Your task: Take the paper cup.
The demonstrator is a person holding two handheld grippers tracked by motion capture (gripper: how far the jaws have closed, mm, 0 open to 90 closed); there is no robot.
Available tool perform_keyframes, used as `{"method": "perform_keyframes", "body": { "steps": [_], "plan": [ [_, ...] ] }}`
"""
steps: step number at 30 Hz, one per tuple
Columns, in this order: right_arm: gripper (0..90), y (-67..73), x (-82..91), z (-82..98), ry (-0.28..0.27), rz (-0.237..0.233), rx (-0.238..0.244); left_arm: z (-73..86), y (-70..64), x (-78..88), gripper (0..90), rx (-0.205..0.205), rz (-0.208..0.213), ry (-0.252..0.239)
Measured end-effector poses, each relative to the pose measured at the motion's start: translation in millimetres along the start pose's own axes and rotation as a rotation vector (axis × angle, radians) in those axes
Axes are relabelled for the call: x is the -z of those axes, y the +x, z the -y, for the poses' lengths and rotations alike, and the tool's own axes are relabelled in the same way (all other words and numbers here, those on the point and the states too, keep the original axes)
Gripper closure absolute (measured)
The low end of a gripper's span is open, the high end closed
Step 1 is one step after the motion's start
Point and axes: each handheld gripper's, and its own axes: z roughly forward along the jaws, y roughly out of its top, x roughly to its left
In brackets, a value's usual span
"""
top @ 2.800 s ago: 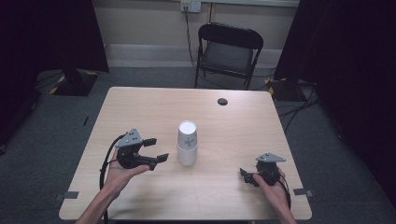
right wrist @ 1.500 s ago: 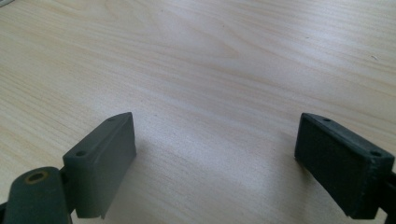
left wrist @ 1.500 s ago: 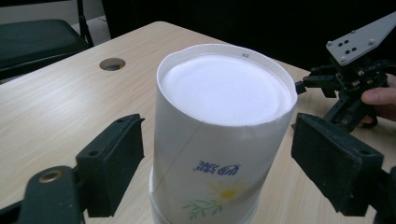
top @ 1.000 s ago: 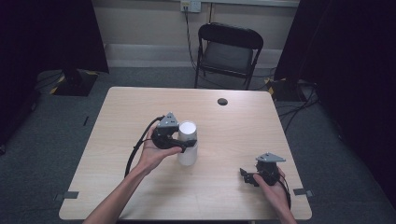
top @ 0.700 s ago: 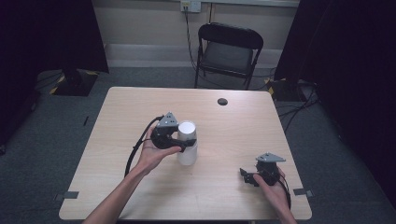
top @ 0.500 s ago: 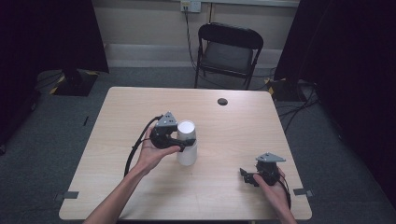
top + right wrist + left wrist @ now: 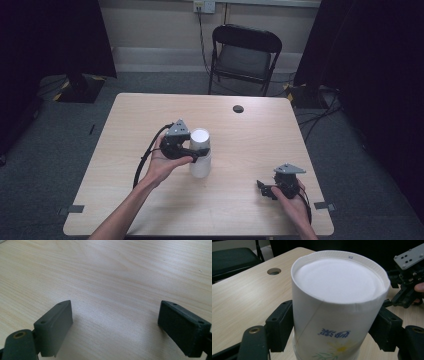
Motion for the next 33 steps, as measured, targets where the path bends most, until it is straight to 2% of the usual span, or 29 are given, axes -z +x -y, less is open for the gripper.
{"method": "perform_keyframes", "body": {
  "steps": [14,19,24,30,33],
  "plan": [
    [11.9,0.0,0.0,0.0,0.000,0.000,0.000,-11.6,-2.5,4.9,28.4,-0.021,0.002,-0.007],
    [12.0,0.0,0.0,0.0,0.000,0.000,0.000,-12.2,-1.5,6.9,28.7,-0.010,-0.002,-0.014],
    [11.9,0.0,0.0,0.0,0.000,0.000,0.000,-12.4,-2.4,9.7,28.8,-0.016,-0.007,-0.013],
    [12.0,0.0,0.0,0.0,0.000,0.000,0.000,-15.0,-2.5,15.3,29.0,-0.009,-0.012,-0.037],
    [11.9,0.1,0.0,0.0,0.000,0.000,-0.001,-16.9,-2.7,15.7,29.1,-0.015,-0.005,-0.026]
  ]
}}
